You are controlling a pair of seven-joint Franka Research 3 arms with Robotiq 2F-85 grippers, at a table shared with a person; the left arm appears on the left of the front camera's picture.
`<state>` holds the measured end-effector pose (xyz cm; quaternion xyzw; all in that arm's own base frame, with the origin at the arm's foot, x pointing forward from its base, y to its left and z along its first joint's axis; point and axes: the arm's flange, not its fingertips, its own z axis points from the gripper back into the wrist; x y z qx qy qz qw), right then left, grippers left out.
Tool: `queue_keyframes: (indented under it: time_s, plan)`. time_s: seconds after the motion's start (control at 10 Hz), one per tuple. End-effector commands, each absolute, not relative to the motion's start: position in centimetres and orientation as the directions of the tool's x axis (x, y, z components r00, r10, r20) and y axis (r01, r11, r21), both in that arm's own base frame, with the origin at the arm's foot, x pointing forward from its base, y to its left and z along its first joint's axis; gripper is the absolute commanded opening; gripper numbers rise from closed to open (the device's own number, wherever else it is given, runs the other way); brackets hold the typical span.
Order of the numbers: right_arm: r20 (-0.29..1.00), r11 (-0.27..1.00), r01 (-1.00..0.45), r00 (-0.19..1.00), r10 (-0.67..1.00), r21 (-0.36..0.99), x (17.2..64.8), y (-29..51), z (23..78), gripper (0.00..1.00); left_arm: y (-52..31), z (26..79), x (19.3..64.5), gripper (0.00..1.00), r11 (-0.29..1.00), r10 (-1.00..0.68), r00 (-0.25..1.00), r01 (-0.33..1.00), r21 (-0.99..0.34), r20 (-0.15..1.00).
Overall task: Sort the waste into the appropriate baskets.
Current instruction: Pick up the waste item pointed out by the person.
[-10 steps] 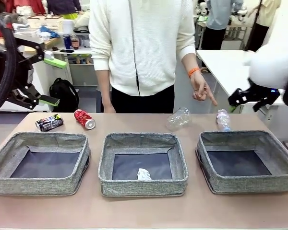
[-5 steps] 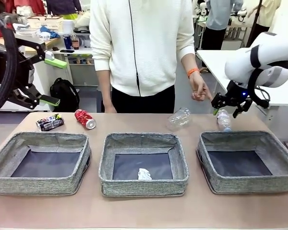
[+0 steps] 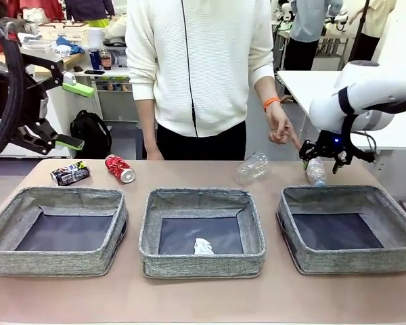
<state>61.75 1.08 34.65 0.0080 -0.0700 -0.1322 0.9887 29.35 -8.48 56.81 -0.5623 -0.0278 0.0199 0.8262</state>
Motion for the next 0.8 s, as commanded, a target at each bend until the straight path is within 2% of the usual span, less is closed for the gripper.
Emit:
queue_keyframes:
  time_s: [0.0, 0.4, 0.7]
  plan:
    - [0.178, 0.953, 0.304, 0.937, -0.301, 0.011, 62.5, 2.1, 34.8, 1.0, -8.6, 56.9, 29.3, 1.0, 0.348, 0.057, 0.998, 0.014, -0.938, 0.036]
    - [0.212, 0.933, 0.357, 0.91, -0.357, 0.042, 63.5, 1.5, 32.0, 1.0, -8.6, 56.9, 29.3, 1.0, 0.348, 0.057, 0.998, 0.014, -0.938, 0.036]
    - [0.257, 0.941, 0.326, 0.906, -0.337, 0.087, 63.4, 1.8, 32.2, 1.0, -8.6, 56.9, 29.3, 1.0, 0.348, 0.057, 0.998, 0.014, -0.938, 0.036]
